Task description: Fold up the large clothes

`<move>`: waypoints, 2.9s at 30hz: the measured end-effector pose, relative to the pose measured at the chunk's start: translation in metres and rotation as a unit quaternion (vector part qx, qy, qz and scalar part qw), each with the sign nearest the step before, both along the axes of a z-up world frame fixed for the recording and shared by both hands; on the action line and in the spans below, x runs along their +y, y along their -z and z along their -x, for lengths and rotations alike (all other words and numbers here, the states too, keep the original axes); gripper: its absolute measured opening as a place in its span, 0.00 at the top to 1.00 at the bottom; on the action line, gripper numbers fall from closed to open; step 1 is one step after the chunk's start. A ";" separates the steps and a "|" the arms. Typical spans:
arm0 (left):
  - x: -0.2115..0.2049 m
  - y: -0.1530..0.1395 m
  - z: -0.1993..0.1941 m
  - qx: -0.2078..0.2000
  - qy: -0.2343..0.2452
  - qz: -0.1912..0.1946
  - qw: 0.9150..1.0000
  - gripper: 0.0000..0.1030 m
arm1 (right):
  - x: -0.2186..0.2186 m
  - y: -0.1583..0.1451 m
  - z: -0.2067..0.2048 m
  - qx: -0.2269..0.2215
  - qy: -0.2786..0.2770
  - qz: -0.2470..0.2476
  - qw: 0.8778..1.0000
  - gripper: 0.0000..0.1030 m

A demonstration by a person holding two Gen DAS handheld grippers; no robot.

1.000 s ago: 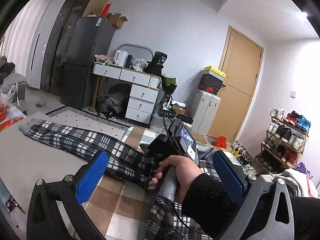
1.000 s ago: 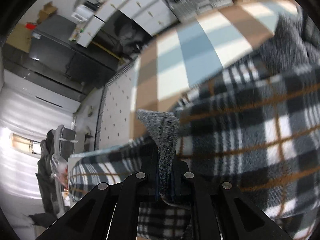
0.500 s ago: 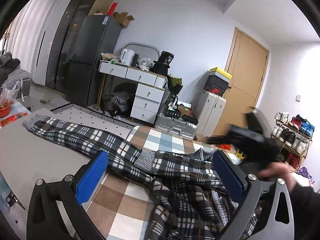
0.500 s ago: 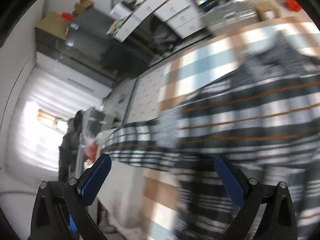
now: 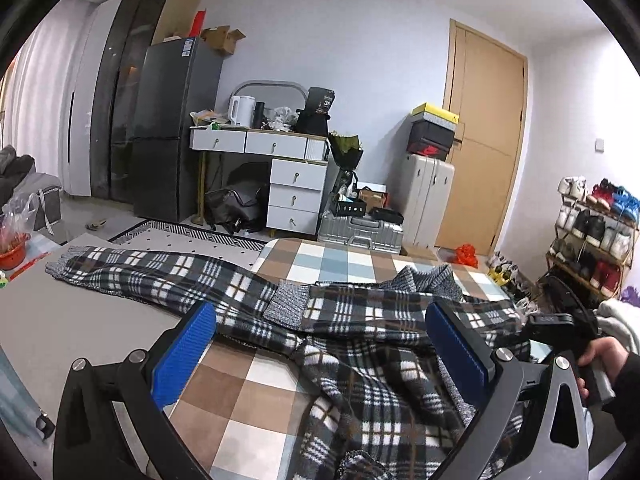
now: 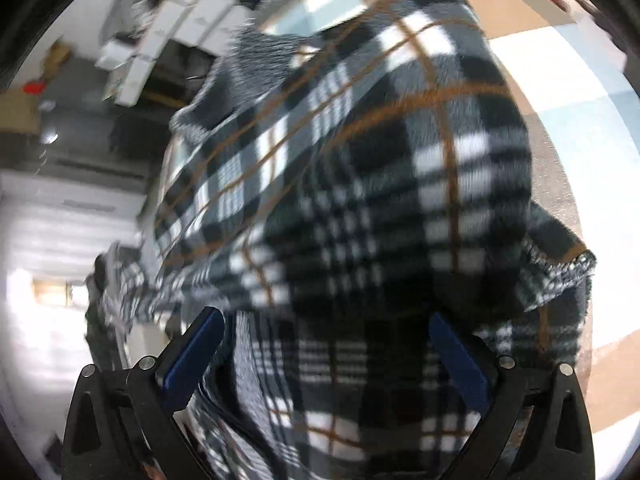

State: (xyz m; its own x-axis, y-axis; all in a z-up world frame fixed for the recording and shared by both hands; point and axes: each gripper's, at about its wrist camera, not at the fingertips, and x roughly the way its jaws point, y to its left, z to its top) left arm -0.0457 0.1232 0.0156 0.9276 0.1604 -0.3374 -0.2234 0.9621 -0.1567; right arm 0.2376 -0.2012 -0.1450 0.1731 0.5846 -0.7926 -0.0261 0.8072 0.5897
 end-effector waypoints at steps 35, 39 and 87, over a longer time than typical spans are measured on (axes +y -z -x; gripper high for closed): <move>0.009 -0.001 -0.010 0.014 -0.005 -0.004 1.000 0.01 | 0.042 -0.015 -0.008 -0.095 -0.053 0.295 0.949 0.01; 0.024 0.006 -0.021 0.044 -0.007 0.014 0.999 0.01 | 0.034 -0.069 0.028 -0.143 -0.033 0.157 0.977 0.00; 0.436 0.100 -0.018 0.187 -0.123 0.464 0.857 0.01 | 0.070 -0.050 0.188 -0.186 -0.047 -0.303 0.934 0.00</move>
State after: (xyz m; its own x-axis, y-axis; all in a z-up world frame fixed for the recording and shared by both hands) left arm -0.0273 0.5592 -0.0841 0.7039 -0.1627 -0.6914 -0.6031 0.3774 -0.7028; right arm 0.0500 -0.1308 -0.0949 0.2960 0.9324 -0.2072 -0.3747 0.3129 0.8727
